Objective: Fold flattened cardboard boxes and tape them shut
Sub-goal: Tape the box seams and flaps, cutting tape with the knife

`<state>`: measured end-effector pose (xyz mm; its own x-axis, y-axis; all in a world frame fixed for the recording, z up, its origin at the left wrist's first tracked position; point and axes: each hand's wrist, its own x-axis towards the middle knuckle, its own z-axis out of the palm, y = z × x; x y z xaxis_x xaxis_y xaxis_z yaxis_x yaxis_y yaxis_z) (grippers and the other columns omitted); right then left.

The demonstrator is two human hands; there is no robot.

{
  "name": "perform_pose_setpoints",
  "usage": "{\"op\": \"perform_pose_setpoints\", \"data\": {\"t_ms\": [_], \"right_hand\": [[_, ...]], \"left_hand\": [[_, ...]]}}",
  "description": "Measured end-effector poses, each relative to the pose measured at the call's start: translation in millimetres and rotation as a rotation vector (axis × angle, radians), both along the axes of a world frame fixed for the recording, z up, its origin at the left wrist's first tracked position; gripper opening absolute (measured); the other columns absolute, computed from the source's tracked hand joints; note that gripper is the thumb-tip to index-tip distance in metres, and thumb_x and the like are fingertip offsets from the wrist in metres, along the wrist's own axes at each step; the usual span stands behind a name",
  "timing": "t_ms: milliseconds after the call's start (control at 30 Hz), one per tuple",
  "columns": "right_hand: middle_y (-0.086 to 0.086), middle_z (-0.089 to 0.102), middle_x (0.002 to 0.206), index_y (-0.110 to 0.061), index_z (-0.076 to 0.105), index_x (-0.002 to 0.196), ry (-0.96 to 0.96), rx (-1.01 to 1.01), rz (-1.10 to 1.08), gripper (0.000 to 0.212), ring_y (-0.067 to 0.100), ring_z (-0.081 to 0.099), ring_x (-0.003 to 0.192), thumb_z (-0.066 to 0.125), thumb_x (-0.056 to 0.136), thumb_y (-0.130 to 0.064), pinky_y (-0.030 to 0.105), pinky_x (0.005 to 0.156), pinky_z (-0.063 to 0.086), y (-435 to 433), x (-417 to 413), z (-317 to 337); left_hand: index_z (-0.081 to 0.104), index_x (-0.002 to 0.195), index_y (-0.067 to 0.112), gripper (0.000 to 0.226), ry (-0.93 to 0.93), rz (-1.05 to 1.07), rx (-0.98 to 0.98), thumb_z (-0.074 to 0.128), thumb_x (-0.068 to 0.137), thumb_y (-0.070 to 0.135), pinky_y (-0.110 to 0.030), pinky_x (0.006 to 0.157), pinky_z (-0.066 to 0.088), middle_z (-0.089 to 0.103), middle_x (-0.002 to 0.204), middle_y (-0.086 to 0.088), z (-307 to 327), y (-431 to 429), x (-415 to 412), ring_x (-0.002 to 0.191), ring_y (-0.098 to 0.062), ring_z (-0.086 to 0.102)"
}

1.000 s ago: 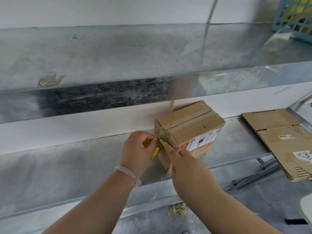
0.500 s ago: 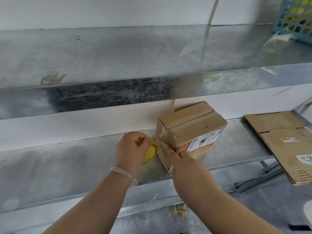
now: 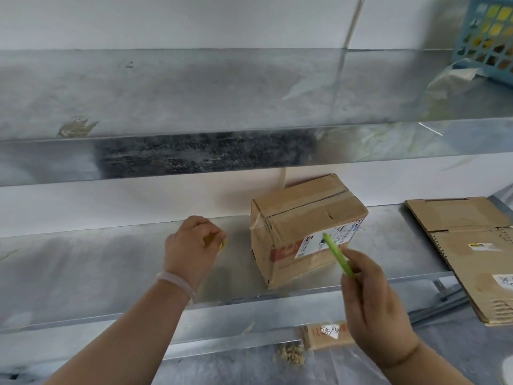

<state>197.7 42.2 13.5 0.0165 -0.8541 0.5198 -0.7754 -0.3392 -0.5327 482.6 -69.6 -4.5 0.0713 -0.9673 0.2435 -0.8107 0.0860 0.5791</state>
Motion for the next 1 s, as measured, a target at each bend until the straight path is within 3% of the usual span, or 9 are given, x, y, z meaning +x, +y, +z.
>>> {"op": "perform_pose_setpoints", "data": {"t_ms": [67,167,400,600,700,800,867,933,1000], "right_hand": [[-0.009,0.051,0.09,-0.018,0.043,0.123,-0.117,0.064,-0.165,0.036,0.004,0.053,0.065,0.036,0.098,-0.043,0.027,0.053,0.044,-2,-35,-14],[0.008,0.054,0.111,-0.018,0.042,0.124,-0.167,0.384,-0.392,0.025,0.027,0.054,0.078,0.04,0.1,-0.021,0.037,0.064,0.042,-21,-75,-28],[0.014,0.053,0.119,-0.014,0.051,0.134,0.19,0.773,-0.379,0.042,0.024,0.052,0.093,0.049,0.093,-0.004,0.042,0.087,0.05,-94,-123,-62],[-0.002,0.054,0.133,-0.029,0.045,0.141,0.525,0.754,-0.238,0.041,0.018,0.05,0.114,0.042,0.101,-0.031,0.032,0.096,0.043,-102,-132,-69],[0.003,0.048,0.147,-0.022,0.047,0.144,0.165,0.645,-0.215,0.045,0.023,0.043,0.132,0.045,0.1,-0.018,0.037,0.113,0.034,-108,-126,-61],[-0.006,0.048,0.146,-0.025,0.047,0.145,-0.388,0.523,-0.154,0.044,0.012,0.042,0.135,0.042,0.103,-0.014,0.029,0.113,0.03,-113,-107,-27],[-0.018,0.049,0.143,-0.029,0.048,0.144,-0.665,0.496,-0.004,0.041,-0.001,0.042,0.132,0.042,0.105,-0.018,0.02,0.112,0.032,-114,-88,4],[-0.026,0.047,0.138,-0.033,0.048,0.143,-0.766,0.54,0.116,0.039,-0.006,0.043,0.128,0.041,0.105,-0.027,0.012,0.107,0.035,-114,-71,27],[-0.027,0.043,0.136,-0.037,0.045,0.144,-0.734,0.607,0.161,0.041,-0.006,0.041,0.123,0.04,0.104,-0.033,-0.002,0.091,0.035,-111,-60,36]], "left_hand": [[0.074,0.079,0.023,0.007,-0.066,0.025,-0.037,0.072,0.083,0.028,-0.033,0.079,0.046,0.053,0.091,0.018,-4,-1,3,0.08,-0.011,0.06],[0.075,0.078,0.026,0.016,-0.168,0.07,-0.092,0.066,0.082,0.039,-0.038,0.074,0.047,0.061,0.093,0.012,-16,-2,5,0.081,-0.015,0.064],[0.074,0.077,0.033,0.034,-0.351,0.09,-0.076,0.045,0.083,0.049,-0.037,0.08,0.03,0.064,0.099,0.007,-57,16,-11,0.085,-0.025,0.06],[0.074,0.076,0.033,0.03,-0.481,0.088,-0.006,0.046,0.08,0.044,-0.038,0.076,0.035,0.067,0.1,0.009,-95,51,-19,0.081,-0.025,0.063],[0.073,0.083,0.033,0.024,-0.462,0.114,-0.071,0.05,0.08,0.037,-0.041,0.08,0.037,0.067,0.106,0.007,-92,56,-20,0.085,-0.026,0.065],[0.066,0.122,0.02,0.042,-0.242,0.158,-0.179,0.045,0.088,0.034,-0.042,0.094,0.043,0.061,0.128,-0.002,-66,54,-47,0.113,-0.027,0.058],[0.05,0.139,0.014,0.054,0.175,0.227,-0.201,0.036,0.094,0.041,-0.034,0.106,0.037,0.05,0.141,0.0,-29,53,-81,0.129,-0.016,0.046],[0.043,0.143,0.019,0.053,0.566,0.213,-0.159,0.037,0.098,0.045,-0.021,0.105,0.035,0.048,0.141,0.012,5,54,-118,0.13,-0.002,0.044],[0.037,0.144,0.028,0.048,0.731,0.218,-0.045,0.04,0.099,0.044,-0.006,0.093,0.035,0.049,0.126,0.027,24,53,-142,0.118,0.013,0.045]]}}
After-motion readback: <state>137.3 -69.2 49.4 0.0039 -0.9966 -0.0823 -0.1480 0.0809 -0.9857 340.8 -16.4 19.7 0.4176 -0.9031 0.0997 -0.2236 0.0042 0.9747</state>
